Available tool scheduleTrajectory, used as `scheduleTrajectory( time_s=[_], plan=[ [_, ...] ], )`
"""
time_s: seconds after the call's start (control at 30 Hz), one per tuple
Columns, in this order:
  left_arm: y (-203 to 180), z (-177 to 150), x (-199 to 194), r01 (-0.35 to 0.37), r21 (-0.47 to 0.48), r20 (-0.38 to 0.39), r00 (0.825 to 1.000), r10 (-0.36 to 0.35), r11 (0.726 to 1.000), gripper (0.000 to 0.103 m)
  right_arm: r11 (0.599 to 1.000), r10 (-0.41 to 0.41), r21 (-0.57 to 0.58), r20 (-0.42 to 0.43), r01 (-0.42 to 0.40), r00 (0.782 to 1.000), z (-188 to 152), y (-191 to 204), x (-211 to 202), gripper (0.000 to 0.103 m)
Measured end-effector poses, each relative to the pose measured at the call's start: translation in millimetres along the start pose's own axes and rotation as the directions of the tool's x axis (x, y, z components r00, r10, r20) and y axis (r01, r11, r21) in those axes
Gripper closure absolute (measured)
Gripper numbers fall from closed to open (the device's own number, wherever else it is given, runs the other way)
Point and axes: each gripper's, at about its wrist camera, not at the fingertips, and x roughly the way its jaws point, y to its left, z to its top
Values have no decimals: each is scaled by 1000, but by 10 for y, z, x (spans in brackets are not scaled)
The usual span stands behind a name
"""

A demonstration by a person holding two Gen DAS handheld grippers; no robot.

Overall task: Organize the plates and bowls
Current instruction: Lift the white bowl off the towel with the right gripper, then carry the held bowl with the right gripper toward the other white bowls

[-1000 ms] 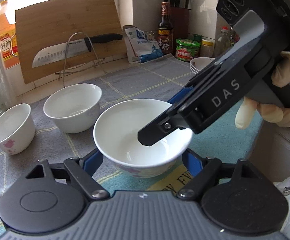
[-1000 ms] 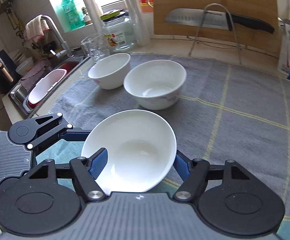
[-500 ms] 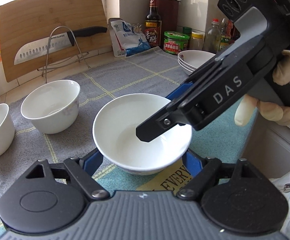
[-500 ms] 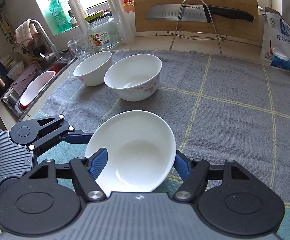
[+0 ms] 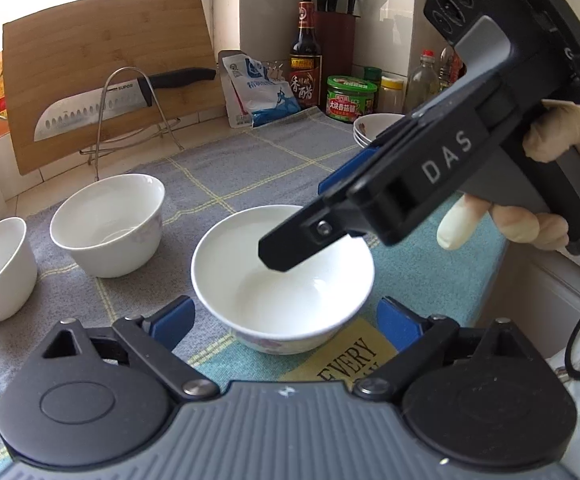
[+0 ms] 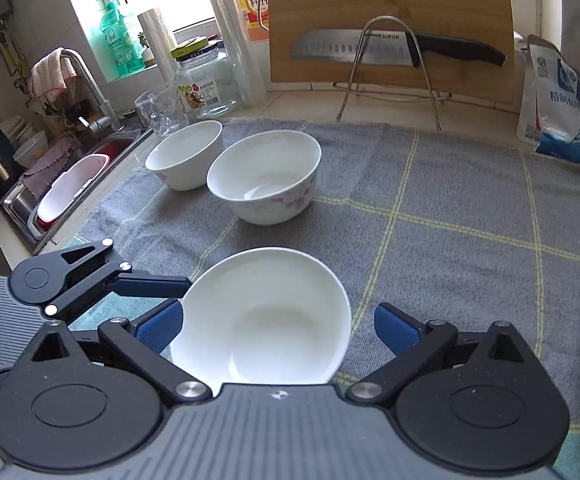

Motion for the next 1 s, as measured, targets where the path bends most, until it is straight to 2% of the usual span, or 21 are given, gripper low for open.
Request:
scheduleTrajectory(
  time_s=[0.17, 0.3, 0.43, 0.57, 1.0],
  plan=[
    [83, -49, -131, -43, -22, 2, 999, 43, 999, 5, 999, -27, -40, 15, 27, 1000, 63, 44, -16, 0],
    [224, -73, -221, -102, -58, 21, 994, 103, 993, 5, 997, -42, -69, 25, 43, 999, 134, 71, -11, 0],
    [423, -70, -239, -186, -109, 33, 981, 191, 976, 4, 996, -42, -83, 34, 44, 999, 231, 73, 8, 0],
    [585, -52, -162, -235, -113, 10, 971, 238, 965, 3, 993, -51, -103, 36, 55, 998, 341, 80, 50, 0],
    [897, 113, 129, -261, -108, 59, 962, 268, 959, 3, 981, -61, -182, 2, 61, 998, 763, 71, 334, 0]
  ],
)
